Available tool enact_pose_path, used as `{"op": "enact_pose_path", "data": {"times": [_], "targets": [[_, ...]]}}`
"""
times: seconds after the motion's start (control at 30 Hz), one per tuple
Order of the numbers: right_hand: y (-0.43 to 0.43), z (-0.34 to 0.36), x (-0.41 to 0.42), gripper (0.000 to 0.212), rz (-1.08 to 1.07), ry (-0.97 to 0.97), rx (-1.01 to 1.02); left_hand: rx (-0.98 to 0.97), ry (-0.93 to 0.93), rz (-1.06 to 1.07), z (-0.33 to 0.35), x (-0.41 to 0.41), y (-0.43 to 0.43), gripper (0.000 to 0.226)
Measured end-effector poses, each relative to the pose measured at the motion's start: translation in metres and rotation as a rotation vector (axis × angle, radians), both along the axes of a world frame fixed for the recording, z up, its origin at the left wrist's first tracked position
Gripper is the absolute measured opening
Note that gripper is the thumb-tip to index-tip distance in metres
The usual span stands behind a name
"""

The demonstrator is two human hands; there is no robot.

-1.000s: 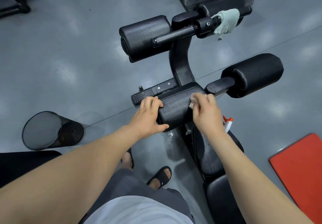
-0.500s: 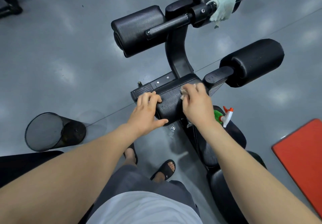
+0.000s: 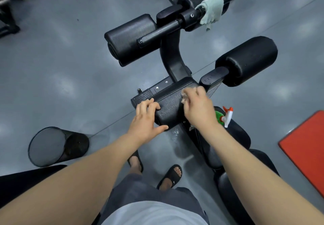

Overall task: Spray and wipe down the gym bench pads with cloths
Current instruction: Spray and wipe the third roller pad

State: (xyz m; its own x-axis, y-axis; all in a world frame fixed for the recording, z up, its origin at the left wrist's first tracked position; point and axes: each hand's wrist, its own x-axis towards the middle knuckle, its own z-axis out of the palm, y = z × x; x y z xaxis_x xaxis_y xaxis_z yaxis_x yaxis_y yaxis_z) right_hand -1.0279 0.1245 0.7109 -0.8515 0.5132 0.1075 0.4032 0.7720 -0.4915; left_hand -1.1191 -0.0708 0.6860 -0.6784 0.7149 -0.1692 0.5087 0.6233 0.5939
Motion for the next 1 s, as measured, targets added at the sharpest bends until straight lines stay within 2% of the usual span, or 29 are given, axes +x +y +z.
{"op": "enact_pose_path", "data": {"times": [0.13, 0.23, 0.37, 0.43, 0.57, 0.63, 0.7, 0.83, 0.87, 0.9, 1.0], "targets": [[-0.037, -0.003, 0.015, 0.027, 0.266, 0.008, -0.066, 0.014, -0.010, 0.005, 0.000, -0.001, 0.000, 0.073], [-0.031, 0.002, 0.020, 0.028, 0.362, -0.028, -0.033, 0.008, -0.037, 0.017, 0.001, 0.000, 0.000, 0.073], [-0.007, 0.003, 0.014, 0.028, 0.125, -0.012, 0.000, 0.005, -0.048, 0.026, 0.001, 0.002, 0.000, 0.074], [-0.017, 0.003, 0.012, 0.027, 0.075, 0.009, -0.022, 0.013, -0.047, 0.035, 0.001, 0.002, -0.001, 0.074], [-0.051, -0.002, 0.020, 0.027, 0.373, -0.020, -0.052, 0.019, -0.036, 0.026, 0.001, 0.000, -0.002, 0.074], [-0.047, -0.004, 0.023, 0.026, 0.456, -0.057, -0.025, 0.012, -0.046, 0.024, 0.003, -0.001, -0.001, 0.075], [-0.029, -0.003, 0.020, 0.029, 0.415, -0.040, 0.008, 0.003, -0.050, 0.032, 0.007, -0.001, 0.000, 0.077], [0.007, -0.005, 0.015, 0.028, 0.006, 0.018, -0.006, -0.005, -0.043, 0.018, 0.009, -0.001, 0.000, 0.078], [0.006, -0.006, 0.015, 0.027, -0.040, 0.024, -0.027, -0.005, -0.034, 0.017, 0.009, -0.001, -0.001, 0.079], [-0.001, -0.008, 0.015, 0.027, -0.022, 0.034, -0.046, -0.008, -0.025, 0.017, 0.009, 0.000, -0.001, 0.079], [-0.028, -0.005, 0.027, 0.027, 0.229, 0.036, -0.121, -0.015, 0.010, 0.017, 0.008, 0.004, -0.001, 0.077]]}}
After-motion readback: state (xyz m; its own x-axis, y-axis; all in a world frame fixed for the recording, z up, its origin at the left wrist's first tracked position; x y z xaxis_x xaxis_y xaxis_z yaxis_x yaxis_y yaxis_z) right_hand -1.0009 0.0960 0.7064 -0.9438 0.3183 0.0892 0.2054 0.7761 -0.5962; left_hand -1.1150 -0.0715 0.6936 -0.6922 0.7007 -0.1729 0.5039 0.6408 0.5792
